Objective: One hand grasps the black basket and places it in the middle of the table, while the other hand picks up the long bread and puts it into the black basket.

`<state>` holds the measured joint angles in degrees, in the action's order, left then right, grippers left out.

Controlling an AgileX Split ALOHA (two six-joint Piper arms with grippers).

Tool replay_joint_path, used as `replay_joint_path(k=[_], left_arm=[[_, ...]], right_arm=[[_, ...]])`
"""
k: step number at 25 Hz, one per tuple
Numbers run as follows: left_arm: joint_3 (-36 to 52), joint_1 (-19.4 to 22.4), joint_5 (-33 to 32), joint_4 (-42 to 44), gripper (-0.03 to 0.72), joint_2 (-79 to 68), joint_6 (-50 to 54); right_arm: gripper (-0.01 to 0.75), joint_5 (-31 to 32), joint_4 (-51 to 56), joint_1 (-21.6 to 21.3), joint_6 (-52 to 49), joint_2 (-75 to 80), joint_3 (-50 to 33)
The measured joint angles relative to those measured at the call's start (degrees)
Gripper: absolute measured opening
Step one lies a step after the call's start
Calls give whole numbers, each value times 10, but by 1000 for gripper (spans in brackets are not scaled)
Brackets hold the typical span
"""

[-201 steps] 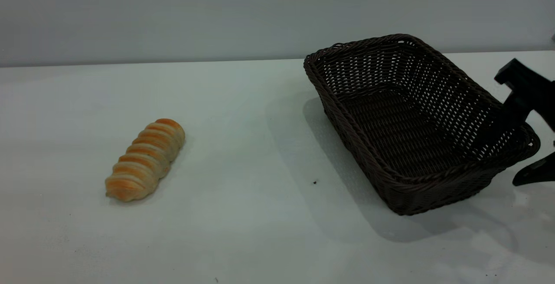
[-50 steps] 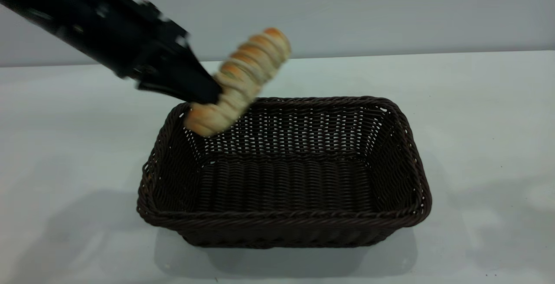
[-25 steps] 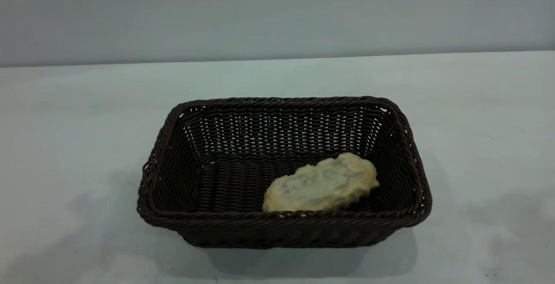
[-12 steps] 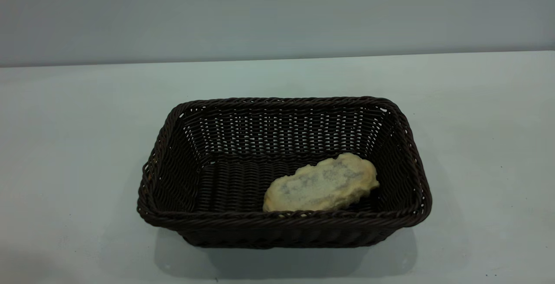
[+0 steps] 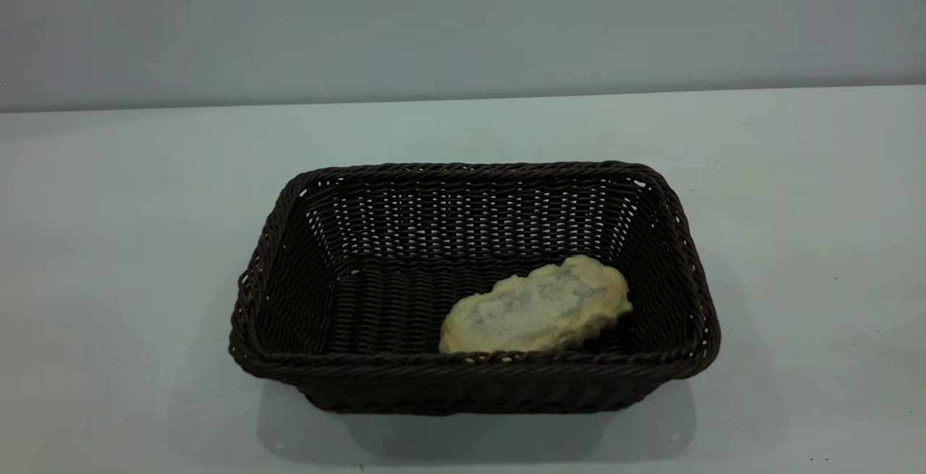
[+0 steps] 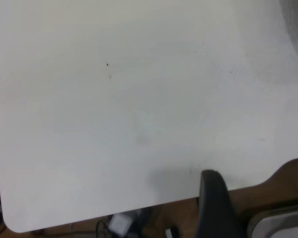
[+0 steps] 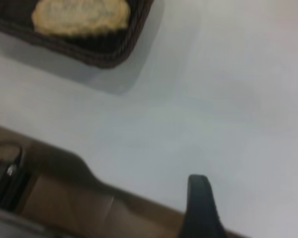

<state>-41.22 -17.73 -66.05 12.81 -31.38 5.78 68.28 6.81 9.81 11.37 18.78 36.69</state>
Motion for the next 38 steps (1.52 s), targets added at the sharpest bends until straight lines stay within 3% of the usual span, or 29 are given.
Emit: replay_joint_path(k=[8, 15, 38], left_arm=[[61, 0, 13, -10, 485, 123, 2], [119, 0, 40, -46, 485, 202, 1], [134, 0, 21, -121, 485, 218, -48]], right_arm=[[562, -20, -4, 0, 8, -110, -80], [562, -28, -5, 0, 6, -134, -91], [562, -28, -13, 0, -5, -135, -91]])
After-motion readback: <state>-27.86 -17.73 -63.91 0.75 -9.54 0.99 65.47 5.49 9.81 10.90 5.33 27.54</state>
